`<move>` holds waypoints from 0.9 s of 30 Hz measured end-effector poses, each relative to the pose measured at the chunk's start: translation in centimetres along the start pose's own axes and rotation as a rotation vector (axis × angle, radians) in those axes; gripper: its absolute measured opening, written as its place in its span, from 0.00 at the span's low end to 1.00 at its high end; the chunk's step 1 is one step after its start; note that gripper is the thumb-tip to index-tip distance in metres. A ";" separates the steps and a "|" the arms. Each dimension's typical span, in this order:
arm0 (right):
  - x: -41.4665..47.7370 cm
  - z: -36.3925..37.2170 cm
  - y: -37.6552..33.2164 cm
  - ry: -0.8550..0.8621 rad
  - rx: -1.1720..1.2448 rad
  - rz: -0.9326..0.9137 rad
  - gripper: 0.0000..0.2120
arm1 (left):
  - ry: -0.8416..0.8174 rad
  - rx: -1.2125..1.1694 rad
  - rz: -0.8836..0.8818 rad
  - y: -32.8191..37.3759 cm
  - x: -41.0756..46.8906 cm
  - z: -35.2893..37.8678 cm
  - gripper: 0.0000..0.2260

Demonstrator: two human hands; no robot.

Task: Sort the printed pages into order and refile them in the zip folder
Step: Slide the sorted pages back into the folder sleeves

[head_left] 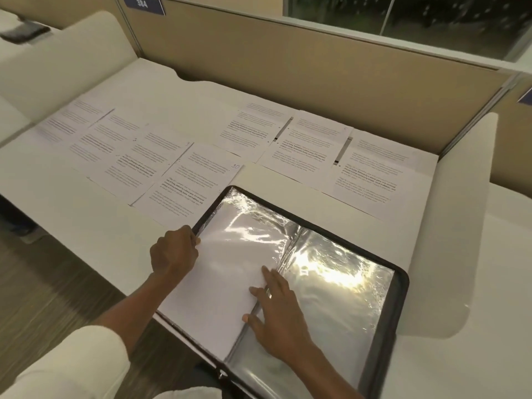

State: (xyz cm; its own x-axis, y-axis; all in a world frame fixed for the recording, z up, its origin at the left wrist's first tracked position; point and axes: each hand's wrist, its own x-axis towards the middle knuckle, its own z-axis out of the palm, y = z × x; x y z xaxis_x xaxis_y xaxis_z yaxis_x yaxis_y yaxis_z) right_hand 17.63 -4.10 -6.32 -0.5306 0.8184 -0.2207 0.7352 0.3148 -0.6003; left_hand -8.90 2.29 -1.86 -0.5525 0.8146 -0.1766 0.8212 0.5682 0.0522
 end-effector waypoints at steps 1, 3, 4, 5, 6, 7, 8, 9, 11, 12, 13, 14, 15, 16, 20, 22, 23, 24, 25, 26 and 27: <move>0.1 -0.2 -0.2 -0.004 -0.016 0.000 0.29 | -0.011 0.014 0.004 0.0 0.1 0.4 0.03; 0.2 -0.3 -0.4 0.007 -0.041 0.010 0.27 | -0.015 0.028 0.010 -0.2 0.3 1.0 0.06; 0.3 -0.4 -0.5 0.029 -0.065 0.008 0.25 | -0.007 0.029 0.018 -0.2 0.5 1.2 0.07; 0.5 -0.3 -0.4 0.057 -0.095 0.002 0.23 | 0.003 0.027 0.025 -0.2 0.6 1.4 0.08; 0.8 -0.2 -0.3 0.084 -0.116 0.005 0.22 | 0.010 0.029 0.034 -0.3 0.8 1.6 0.09; 1.2 -0.2 -0.3 0.110 -0.120 0.013 0.20 | 0.015 0.037 0.043 -0.3 1.0 1.7 0.09; 1.6 -0.3 -0.4 0.119 -0.112 0.030 0.18 | 0.019 0.054 0.052 -0.4 1.2 1.7 0.09; 2.2 -0.7 -0.7 0.124 -0.108 0.057 0.17 | 0.023 0.073 0.061 -0.5 1.5 1.7 0.08; 3.5 -1.5 -1.0 0.096 -0.094 0.148 0.16 | 0.006 0.122 0.095 -0.8 2.2 1.5 0.08; 4.4 -1.9 -1.1 0.089 -0.093 0.187 0.16 | -0.012 0.155 0.125 -0.9 2.7 1.4 0.08; 5.4 -2.2 -1.2 0.083 -0.094 0.215 0.16 | -0.033 0.189 0.157 -1.1 3.1 1.2 0.08; 6.5 -2.5 -1.3 0.078 -0.084 0.236 0.16 | -0.049 0.208 0.188 -1.2 3.7 1.0 0.08; 7.6 -2.9 -1.5 0.079 -0.065 0.256 0.16 | -0.062 0.212 0.216 -1.4 4.4 0.8 0.08; 8.9 -3.1 -1.6 0.083 -0.041 0.280 0.15 | -0.078 0.194 0.238 -1.6 5.3 0.7 0.09; 14.8 -4.9 -2.5 0.137 0.037 0.381 0.12 | -0.220 -0.023 0.248 -1.9 10.5 -0.7 0.14; 18.0 -6.1 -3.3 0.184 0.109 0.416 0.10 | -0.275 -0.137 0.260 -1.4 13.9 -2.2 0.16; 19.6 -6.7 -3.8 0.207 0.138 0.433 0.09 | -0.287 -0.179 0.279 -1.1 15.7 -2.9 0.16; 21.1 -7.3 -4.2 0.221 0.159 0.453 0.10 | -0.297 -0.210 0.295 -0.8 17.5 -3.7 0.17; 22.6 -7.9 -4.6 0.230 0.183 0.473 0.10 | -0.304 -0.233 0.308 -0.5 19.4 -4.4 0.16; 24.0 -8.4 -4.9 0.239 0.216 0.495 0.10 | -0.317 -0.254 0.315 -0.3 21.4 -5.1 0.16; 25.4 -9.0 -5.2 0.253 0.247 0.513 0.10 | -0.335 -0.285 0.321 0.1 23.3 -5.8 0.16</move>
State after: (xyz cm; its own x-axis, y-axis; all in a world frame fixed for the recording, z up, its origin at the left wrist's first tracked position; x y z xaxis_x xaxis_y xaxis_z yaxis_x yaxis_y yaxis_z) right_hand 4.10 19.32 -1.89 0.0032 0.9341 -0.3571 0.7346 -0.2445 -0.6329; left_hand -22.52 21.94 -0.30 -0.1665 0.8971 -0.4093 0.8440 0.3443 0.4113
